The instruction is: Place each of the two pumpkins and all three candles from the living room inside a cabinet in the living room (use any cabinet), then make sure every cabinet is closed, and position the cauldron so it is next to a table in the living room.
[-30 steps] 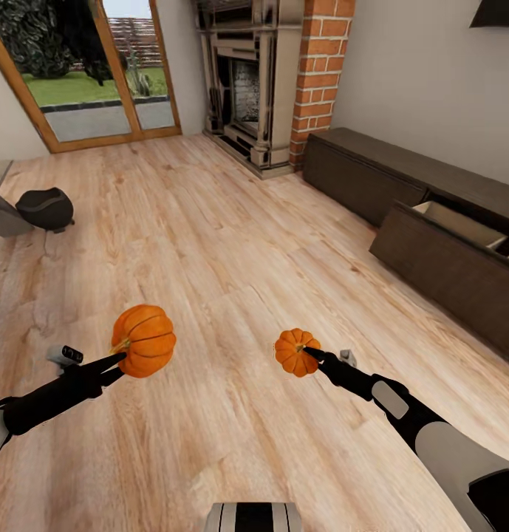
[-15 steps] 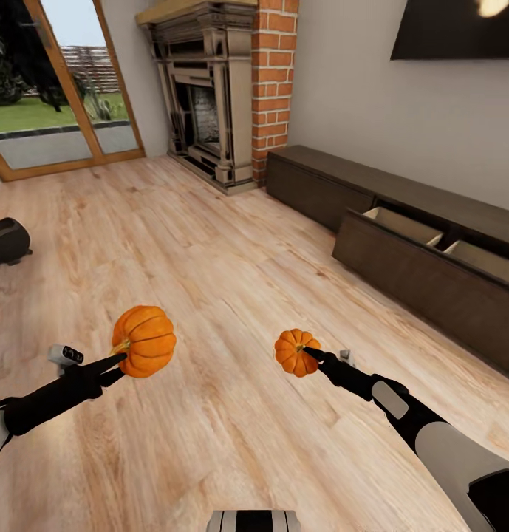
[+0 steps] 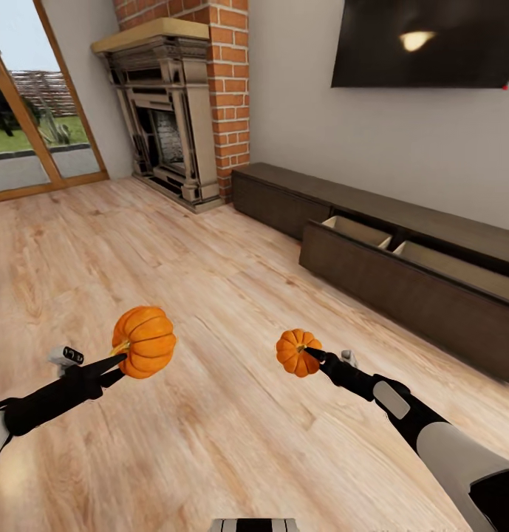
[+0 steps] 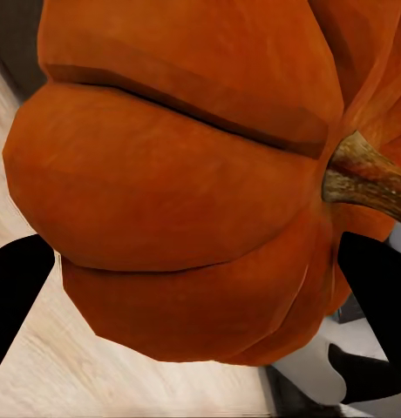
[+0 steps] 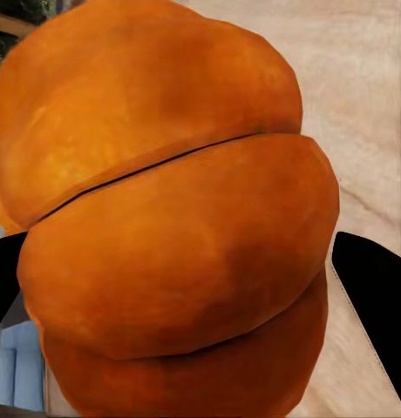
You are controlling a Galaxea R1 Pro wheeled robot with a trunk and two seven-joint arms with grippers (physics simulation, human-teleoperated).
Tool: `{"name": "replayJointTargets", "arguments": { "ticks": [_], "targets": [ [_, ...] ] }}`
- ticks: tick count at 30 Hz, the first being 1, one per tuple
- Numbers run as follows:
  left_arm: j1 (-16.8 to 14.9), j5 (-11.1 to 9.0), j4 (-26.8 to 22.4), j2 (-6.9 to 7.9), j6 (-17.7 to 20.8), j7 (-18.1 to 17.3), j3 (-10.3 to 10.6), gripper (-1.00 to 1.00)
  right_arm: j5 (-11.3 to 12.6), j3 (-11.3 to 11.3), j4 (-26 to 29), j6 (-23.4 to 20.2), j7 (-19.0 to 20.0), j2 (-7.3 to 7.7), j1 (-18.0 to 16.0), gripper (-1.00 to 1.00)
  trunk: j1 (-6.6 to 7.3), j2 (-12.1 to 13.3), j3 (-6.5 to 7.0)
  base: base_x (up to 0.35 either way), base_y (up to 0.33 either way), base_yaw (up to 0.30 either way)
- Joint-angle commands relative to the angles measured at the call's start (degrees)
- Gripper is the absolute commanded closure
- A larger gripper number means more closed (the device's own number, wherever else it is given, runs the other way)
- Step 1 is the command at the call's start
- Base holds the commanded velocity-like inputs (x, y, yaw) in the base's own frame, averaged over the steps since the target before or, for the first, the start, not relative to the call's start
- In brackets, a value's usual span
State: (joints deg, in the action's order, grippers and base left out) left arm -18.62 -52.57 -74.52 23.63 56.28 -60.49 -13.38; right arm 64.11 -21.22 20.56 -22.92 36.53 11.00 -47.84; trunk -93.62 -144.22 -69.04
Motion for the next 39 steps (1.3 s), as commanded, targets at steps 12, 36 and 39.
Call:
{"name": "replayJointTargets", "arguments": {
  "ticks": [12,36,39],
  "targets": [
    [-0.01,-0.54,-0.01,0.01,0.49,-0.07,-0.07,1.0,0.75,-0.13,-0.01,-0.37,0.03,-0.02,-0.06,1.0,0.32,0.14,2.62,0.0,0.0,-0.286],
    [-0.01,-0.71,-0.01,0.01,0.49,-0.16,-0.07,1.0,0.75,-0.13,-0.03,-0.37,0.09,-0.02,-0.05,1.0,0.53,0.25,4.4,0.0,0.0,-0.285],
    [-0.01,-0.7,-0.01,0.01,0.49,-0.16,-0.07,1.0,0.75,-0.13,-0.07,-0.37,0.1,-0.02,-0.04,1.0,0.53,0.25,4.4,0.0,0.0,-0.285]
  ]
}}
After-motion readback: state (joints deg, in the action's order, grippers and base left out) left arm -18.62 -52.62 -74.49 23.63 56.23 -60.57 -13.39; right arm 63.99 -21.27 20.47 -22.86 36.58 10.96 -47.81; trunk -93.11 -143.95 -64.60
